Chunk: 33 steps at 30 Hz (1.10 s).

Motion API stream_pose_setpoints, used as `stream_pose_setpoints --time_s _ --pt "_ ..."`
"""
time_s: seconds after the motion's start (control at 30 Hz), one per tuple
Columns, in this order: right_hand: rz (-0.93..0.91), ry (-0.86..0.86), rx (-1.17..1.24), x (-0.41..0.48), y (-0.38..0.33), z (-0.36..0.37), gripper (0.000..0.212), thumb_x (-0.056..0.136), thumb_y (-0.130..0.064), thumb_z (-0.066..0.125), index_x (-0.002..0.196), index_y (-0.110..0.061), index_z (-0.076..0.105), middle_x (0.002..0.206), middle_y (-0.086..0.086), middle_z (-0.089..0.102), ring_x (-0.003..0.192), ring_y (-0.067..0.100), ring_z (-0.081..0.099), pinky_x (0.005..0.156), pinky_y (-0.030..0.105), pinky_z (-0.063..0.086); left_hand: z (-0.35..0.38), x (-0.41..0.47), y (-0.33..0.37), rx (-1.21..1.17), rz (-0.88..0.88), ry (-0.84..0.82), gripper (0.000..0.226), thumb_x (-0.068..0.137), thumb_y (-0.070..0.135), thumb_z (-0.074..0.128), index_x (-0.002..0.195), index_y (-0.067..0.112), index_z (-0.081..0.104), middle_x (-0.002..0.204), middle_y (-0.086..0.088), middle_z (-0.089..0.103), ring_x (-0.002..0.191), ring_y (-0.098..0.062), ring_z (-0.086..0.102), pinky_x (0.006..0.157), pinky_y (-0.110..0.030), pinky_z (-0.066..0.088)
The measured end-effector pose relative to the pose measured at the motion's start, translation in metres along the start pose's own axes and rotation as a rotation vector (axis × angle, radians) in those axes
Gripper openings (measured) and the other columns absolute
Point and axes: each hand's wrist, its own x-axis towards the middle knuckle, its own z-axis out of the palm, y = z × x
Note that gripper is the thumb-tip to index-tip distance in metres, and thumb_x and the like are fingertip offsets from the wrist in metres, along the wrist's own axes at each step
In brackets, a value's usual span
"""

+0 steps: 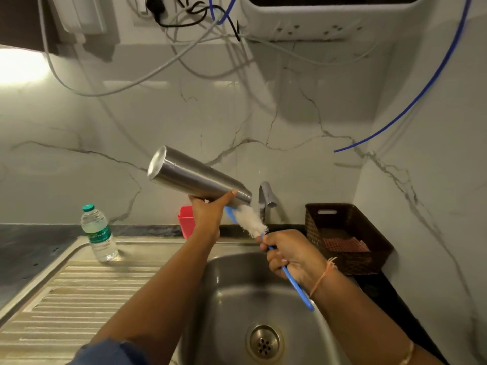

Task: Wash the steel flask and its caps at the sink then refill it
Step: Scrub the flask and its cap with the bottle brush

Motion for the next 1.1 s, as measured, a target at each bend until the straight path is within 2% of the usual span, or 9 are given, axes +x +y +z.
stream_pose_setpoints --time_s 0.23,0.37,0.5,0.63,0.77,0.9,1.0,1.07,1.1 --pt "-0.143 0.040 -0.182 -0.015 0.015 -0.004 0.018 0.096 -0.011 0.045 0.090 -0.001 0.059 0.063 0.004 0.047 0.037 0.004 0.032 0.032 0.015 0.025 -0.017 0.027 -0.002 -0.116 -0.012 0.230 0.097 0.066 0.017 0.086 0.142 0.019 0.025 0.115 0.003 0.057 0.105 -0.017 0.057 0.106 -0.037 0.041" --pt "-0.320 0.153 -0.465 -0.010 0.032 0.002 0.021 0.097 -0.011 0.042 0.087 -0.004 0.059 0.065 0.005 0.046 0.046 0.008 0.039 0.038 0.018 0.031 -0.015 0.025 -0.003 -0.311 -0.072 0.315 0.083 0.068 0.013 0.084 0.132 0.015 0.032 0.122 -0.004 0.057 0.109 -0.020 0.059 0.103 -0.039 0.046" --pt "-0.527 0.270 -0.823 0.007 0.053 0.009 0.017 0.097 -0.013 0.041 0.089 -0.010 0.056 0.075 -0.001 0.049 0.065 0.009 0.046 0.055 0.016 0.036 -0.015 0.022 -0.015 -0.298 -0.167 0.296 0.072 0.065 0.021 0.086 0.121 0.019 0.041 0.101 0.004 0.060 0.090 -0.014 0.062 0.095 -0.040 0.052" --pt "-0.549 0.361 -0.912 0.013 0.033 0.004 0.018 0.096 -0.013 0.042 0.105 -0.008 0.057 0.090 0.003 0.052 0.080 0.015 0.049 0.062 0.020 0.037 -0.017 0.015 -0.026 -0.191 -0.171 0.158 0.052 0.059 0.023 0.089 0.091 0.030 0.048 0.098 0.004 0.062 0.098 -0.021 0.064 0.090 -0.043 0.055" --pt "-0.503 0.352 -1.032 0.002 0.027 0.004 0.022 0.096 -0.014 0.044 0.115 -0.009 0.055 0.110 0.010 0.059 0.089 0.018 0.054 0.070 0.023 0.037 -0.013 0.009 -0.024 -0.136 -0.179 0.140 0.049 0.066 0.018 0.085 0.091 0.028 0.045 0.092 0.006 0.059 0.093 -0.019 0.061 0.094 -0.039 0.052" --pt "-0.488 0.311 -1.169 -0.015 0.049 0.012 0.030 0.097 -0.016 0.042 0.126 -0.009 0.050 0.121 0.009 0.057 0.109 0.022 0.056 0.078 0.024 0.040 -0.019 0.017 -0.018 -0.120 -0.201 0.215 0.056 0.059 0.024 0.088 0.101 0.024 0.051 0.102 0.000 0.065 0.094 -0.020 0.065 0.089 -0.037 0.054" --pt "-0.487 0.329 -1.069 -0.001 0.035 0.002 0.024 0.095 -0.013 0.044 0.115 -0.006 0.055 0.109 0.010 0.060 0.100 0.023 0.058 0.070 0.023 0.037 -0.024 0.016 -0.017 -0.146 -0.235 0.091 0.063 0.061 0.019 0.087 0.114 0.017 0.053 0.112 -0.005 0.065 0.101 -0.024 0.065 0.089 -0.041 0.055" --pt "-0.512 0.313 -1.002 0.010 0.019 -0.009 0.015 0.092 -0.008 0.046 0.083 -0.007 0.059 0.082 0.007 0.058 0.076 0.021 0.057 0.058 0.019 0.034 -0.028 0.010 -0.015 -0.161 -0.255 -0.052 0.062 0.068 0.014 0.082 0.121 0.015 0.049 0.119 -0.009 0.062 0.106 -0.026 0.063 0.092 -0.043 0.053" --pt "-0.507 0.292 -0.972 0.014 0.012 -0.015 0.025 0.091 -0.007 0.046 0.067 -0.011 0.052 0.068 0.004 0.051 0.061 0.017 0.050 0.049 0.018 0.031 -0.030 0.008 -0.013 -0.168 -0.270 -0.121 0.060 0.072 0.014 0.079 0.123 0.014 0.047 0.120 -0.010 0.061 0.106 -0.026 0.063 0.090 -0.042 0.054"
